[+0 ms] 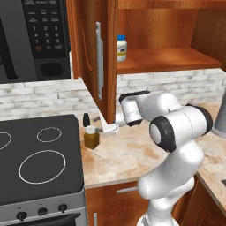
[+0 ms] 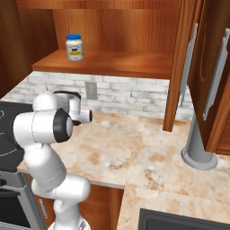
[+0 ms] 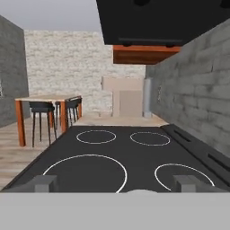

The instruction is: Collect the turmeric, mayonnaise, and shaker from the cabinet and place them next to the stove.

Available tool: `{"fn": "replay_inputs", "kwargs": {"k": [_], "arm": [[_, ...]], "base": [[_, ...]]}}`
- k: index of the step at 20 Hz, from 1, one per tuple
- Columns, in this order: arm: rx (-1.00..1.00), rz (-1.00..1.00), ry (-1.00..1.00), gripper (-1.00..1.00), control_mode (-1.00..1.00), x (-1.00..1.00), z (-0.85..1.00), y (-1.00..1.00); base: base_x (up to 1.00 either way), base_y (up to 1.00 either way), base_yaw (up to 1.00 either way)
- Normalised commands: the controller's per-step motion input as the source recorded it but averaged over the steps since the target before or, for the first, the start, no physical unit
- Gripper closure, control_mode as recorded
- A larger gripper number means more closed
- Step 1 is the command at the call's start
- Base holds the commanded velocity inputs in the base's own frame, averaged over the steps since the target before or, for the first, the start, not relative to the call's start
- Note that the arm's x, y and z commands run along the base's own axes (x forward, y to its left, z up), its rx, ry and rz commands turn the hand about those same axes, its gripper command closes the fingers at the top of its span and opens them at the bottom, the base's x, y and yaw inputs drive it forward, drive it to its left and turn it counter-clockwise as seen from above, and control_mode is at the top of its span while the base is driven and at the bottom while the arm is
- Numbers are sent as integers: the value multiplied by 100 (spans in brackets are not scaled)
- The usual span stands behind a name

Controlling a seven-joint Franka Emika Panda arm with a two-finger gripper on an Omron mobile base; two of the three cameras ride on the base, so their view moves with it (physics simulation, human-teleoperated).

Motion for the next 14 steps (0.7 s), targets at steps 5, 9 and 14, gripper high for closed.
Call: {"fn": "replay_inputs", "kwargs": {"k": [5,9,14], "arm": [[0,-2,-5,-100,-100,-48,55,-34],[0,-9,-3,-100,-100,-54,56,-47],[0,-16,-1,-100,-100,-51,59,-48]], "base": [[0,0,0],[0,0,0],[0,0,0]]}}
